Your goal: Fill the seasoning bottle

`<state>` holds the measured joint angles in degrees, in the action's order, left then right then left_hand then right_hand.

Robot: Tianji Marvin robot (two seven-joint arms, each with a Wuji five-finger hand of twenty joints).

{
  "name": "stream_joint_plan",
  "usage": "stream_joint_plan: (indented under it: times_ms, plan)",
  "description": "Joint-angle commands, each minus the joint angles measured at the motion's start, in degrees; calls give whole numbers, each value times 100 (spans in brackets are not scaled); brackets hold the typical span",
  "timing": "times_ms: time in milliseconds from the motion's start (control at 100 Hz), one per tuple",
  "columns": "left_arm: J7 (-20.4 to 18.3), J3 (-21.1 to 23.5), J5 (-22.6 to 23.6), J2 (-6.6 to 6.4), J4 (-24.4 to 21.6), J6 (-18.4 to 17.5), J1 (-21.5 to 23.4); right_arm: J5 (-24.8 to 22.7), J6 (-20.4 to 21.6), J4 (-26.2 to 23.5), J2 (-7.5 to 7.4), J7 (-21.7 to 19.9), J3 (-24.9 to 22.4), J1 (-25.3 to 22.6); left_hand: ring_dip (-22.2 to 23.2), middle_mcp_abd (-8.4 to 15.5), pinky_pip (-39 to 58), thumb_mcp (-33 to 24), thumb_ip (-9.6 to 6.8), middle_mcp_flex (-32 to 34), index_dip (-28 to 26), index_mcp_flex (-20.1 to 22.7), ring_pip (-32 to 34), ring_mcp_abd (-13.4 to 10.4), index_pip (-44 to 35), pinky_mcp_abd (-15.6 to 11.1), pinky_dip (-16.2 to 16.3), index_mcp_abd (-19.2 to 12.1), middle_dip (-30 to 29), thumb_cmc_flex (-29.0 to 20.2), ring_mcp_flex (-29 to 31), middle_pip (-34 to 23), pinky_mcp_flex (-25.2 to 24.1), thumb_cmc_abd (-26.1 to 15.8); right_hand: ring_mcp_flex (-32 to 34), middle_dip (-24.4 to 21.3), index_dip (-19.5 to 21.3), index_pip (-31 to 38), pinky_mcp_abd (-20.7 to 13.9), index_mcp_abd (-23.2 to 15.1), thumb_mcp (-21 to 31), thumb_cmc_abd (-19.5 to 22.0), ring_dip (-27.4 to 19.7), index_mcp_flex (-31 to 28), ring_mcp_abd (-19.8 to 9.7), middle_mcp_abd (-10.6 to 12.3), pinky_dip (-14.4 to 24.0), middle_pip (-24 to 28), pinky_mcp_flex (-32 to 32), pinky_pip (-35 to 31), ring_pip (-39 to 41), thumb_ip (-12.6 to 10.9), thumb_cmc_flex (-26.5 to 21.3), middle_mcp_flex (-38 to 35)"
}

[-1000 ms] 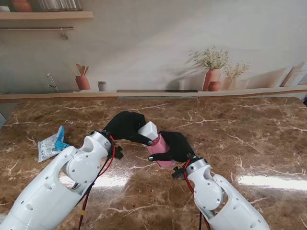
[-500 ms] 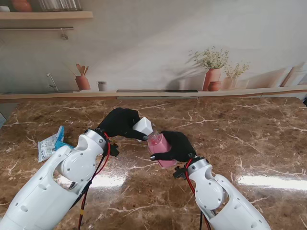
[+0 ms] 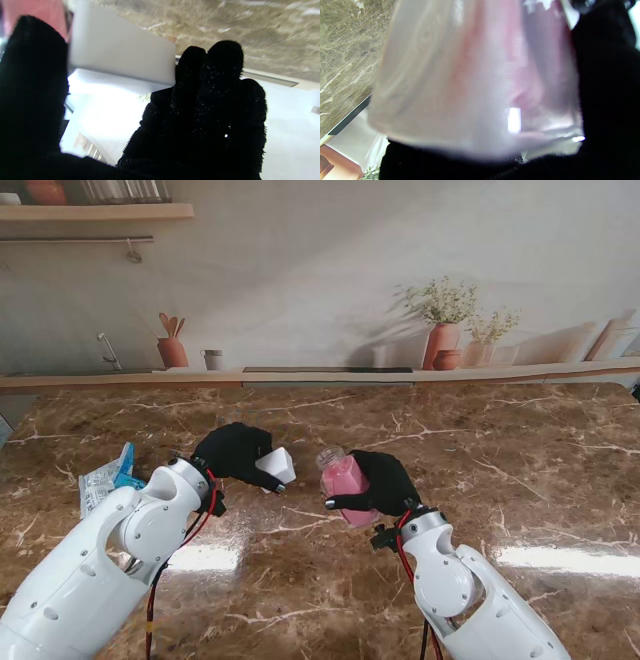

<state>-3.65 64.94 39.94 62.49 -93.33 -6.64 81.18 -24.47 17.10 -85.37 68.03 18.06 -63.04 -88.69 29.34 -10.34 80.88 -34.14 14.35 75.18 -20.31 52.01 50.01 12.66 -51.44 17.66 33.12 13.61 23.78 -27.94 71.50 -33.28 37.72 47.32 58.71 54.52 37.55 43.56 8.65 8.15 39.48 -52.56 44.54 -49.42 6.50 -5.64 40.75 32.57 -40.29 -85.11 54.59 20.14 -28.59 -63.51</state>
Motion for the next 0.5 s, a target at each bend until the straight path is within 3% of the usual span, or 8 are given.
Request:
stream_joint_plan:
  times_ms: [0,490]
  plan:
    - [-38,-54,101,-56,259,-11,45,22,0,-8,13,-57,-16,-24,11,598,93,-2756,-271,514,-350,230,-126,-223,-801,-452,149,-1397,12,-828,113,-223,-51,-596,516,161,327,839,-174,-2559,2647,1502,178,-764,-645,1034,114,527,-34,-172,635,-485,-1463,-327]
    - [395,-339,790,-130,1273,-164,55,59,-8,7,15,-98,35,30,38,597,96,-2678,-258,480,-319,184,-193,-268,-812,-507,165,-1538,11,-794,113,-193,-81,-658,515,161,326,841,-171,-2556,2645,1500,176,-764,-647,1038,111,529,-32,-170,630,-487,-1461,-328]
